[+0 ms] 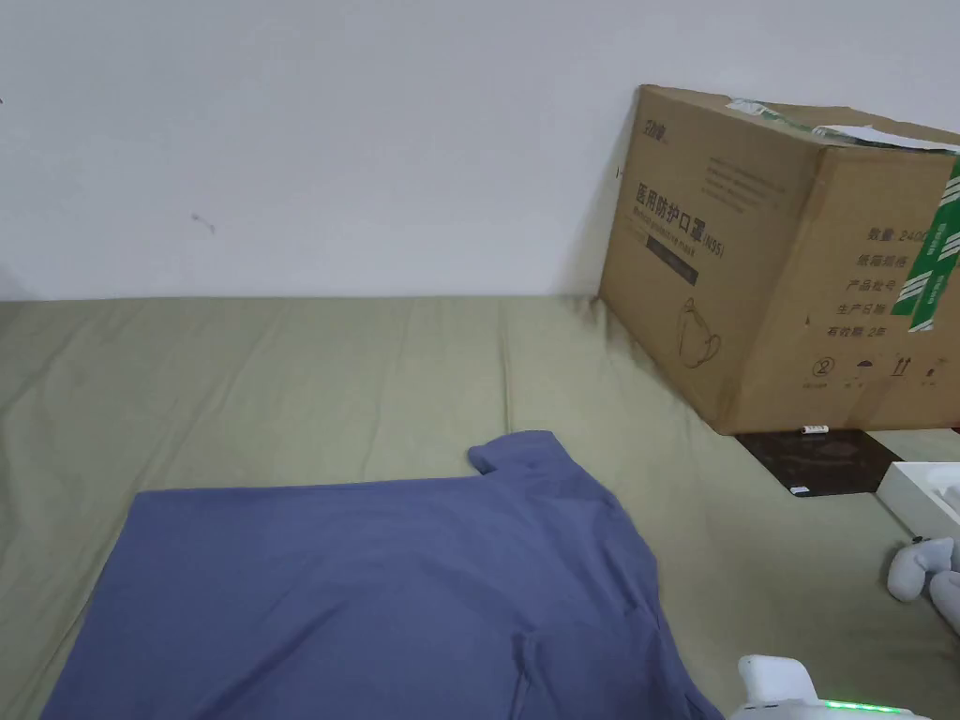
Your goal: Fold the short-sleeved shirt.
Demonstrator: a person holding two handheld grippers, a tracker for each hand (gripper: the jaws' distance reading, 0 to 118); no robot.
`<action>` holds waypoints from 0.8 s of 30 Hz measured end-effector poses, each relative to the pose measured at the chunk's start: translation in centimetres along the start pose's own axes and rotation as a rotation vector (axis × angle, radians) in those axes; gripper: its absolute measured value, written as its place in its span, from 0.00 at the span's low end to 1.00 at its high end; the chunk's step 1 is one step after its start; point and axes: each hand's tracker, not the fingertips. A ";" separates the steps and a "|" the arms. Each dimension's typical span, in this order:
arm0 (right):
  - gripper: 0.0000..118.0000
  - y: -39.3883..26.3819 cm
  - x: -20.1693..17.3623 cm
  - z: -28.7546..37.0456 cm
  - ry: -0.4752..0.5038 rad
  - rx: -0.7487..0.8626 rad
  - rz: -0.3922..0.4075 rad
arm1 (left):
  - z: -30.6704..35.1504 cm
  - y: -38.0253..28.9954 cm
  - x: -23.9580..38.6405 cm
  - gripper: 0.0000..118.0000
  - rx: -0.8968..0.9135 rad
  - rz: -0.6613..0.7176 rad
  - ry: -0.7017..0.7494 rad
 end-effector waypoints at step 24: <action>0.00 -2.3 -1.2 3.7 0.022 0.140 0.044 | 6.1 -2.0 2.5 0.00 0.039 0.053 -0.112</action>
